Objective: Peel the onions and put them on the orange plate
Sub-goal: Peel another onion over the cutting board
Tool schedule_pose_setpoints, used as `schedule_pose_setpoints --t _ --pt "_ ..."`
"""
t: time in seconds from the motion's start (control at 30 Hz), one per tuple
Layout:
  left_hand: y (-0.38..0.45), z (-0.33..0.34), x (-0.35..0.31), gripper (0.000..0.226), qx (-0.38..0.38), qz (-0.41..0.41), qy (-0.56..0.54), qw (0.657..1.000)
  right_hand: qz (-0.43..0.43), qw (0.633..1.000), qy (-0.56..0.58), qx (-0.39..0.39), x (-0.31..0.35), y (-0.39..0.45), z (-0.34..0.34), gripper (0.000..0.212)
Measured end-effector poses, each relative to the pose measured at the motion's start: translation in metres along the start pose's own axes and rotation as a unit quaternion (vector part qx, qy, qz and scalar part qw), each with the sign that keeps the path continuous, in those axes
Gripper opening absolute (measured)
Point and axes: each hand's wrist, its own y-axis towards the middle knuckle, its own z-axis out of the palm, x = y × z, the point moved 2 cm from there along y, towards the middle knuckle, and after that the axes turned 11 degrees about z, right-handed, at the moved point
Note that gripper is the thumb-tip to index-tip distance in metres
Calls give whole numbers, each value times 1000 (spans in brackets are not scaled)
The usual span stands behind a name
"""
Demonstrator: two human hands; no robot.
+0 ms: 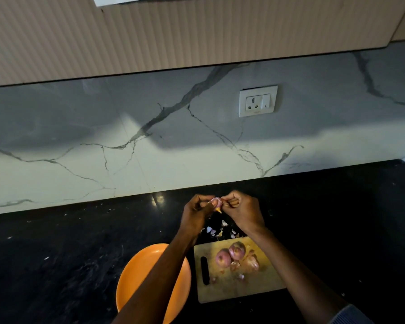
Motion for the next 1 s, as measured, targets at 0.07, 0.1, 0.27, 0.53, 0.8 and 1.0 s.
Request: schedule_pose_setpoints --t 0.07,0.1,0.27,0.53,0.8,1.0 --pt "-1 -2 -2 29 8 -8 -16 1000 20 999 27 28 -3 4 -2 13" --pt "-2 -3 -2 28 8 -13 -25 1000 40 997 53 50 -4 6 -2 15" --pt "-1 -5 2 11 -4 -30 -23 999 91 982 142 87 -6 8 -3 19" --pt "1 -6 6 16 5 -8 2 1000 -5 995 55 84 -3 1 -1 16" --pt "3 -7 8 16 11 9 48 999 -34 998 14 50 -8 -2 -1 14" --pt "5 -6 13 14 14 31 117 993 -14 999 25 35 -6 -4 2 14"
